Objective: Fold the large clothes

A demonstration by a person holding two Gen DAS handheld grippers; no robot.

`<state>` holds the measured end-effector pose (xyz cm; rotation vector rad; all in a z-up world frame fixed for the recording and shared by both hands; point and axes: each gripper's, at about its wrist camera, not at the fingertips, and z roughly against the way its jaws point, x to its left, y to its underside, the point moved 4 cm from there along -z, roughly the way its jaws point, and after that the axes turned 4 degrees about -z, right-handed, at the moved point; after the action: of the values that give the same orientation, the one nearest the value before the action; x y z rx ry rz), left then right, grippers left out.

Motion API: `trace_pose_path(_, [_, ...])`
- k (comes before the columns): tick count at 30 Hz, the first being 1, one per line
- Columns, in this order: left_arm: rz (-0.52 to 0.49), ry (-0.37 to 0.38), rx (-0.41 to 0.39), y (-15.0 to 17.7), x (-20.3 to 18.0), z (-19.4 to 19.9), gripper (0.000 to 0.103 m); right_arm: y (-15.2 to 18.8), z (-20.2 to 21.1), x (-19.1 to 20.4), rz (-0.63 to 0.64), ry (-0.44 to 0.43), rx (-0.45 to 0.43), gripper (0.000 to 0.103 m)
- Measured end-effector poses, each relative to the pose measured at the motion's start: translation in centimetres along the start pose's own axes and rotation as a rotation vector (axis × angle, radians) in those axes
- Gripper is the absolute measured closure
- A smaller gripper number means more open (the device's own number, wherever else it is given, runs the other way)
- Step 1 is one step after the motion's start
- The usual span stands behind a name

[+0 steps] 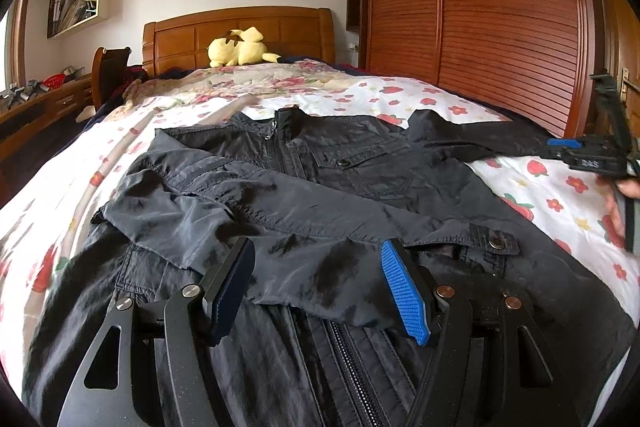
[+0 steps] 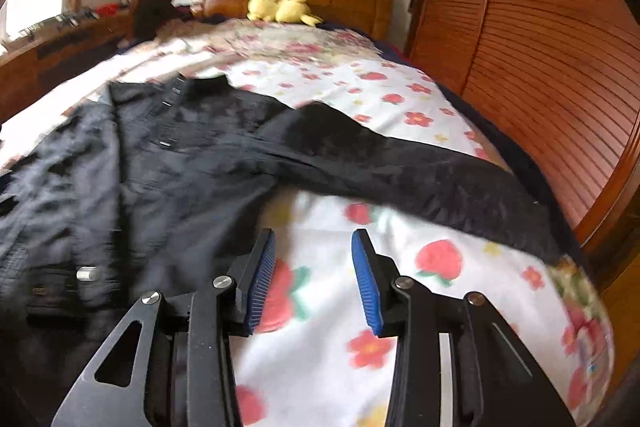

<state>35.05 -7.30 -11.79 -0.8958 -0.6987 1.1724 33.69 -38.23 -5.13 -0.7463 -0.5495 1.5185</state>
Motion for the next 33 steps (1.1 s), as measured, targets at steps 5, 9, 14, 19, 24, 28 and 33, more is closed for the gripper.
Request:
trace_pose_path(5, [-0.001, 0.002, 0.002, 0.1, 0.1, 0.0, 0.035, -1.1, -3.6, -4.2, -0.012, 0.081, 0.065, 0.038])
trace_pose_path(9, [0.009, 0.007, 0.008, 0.1, 0.3, -0.2, 0.035, -1.6, -6.0, -6.5, 0.008, 0.128, 0.120, 0.026])
trace_pose_path(14, [0.009, 0.006, 0.009, 0.1, 0.2, -0.3, 0.035, -1.9, -8.7, -8.3, 0.015, 0.185, 0.187, 0.026])
trace_pose_path(19, [0.004, 0.008, 0.006, 0.0, 0.2, -0.1, 0.035, -1.3, -10.9, -10.8, -0.044, 0.253, 0.271, 0.026])
trace_pose_path(24, [0.009, 0.020, -0.030, -0.3, 0.3, 0.9, 0.035, -0.9, -11.8, -12.3, -0.069, 0.290, 0.302, 0.036])
trace_pose_path(28, [-0.006, 0.009, -0.048, -0.5, 0.5, 1.9, 0.035, -1.3, -11.9, -13.2, -0.088, 0.317, 0.287, 0.057])
trace_pose_path(33, [0.000, -0.013, -0.069, -0.4, 1.0, 2.8, 0.035, -2.9, -11.6, -13.3, -0.056, 0.401, 0.234, 0.093])
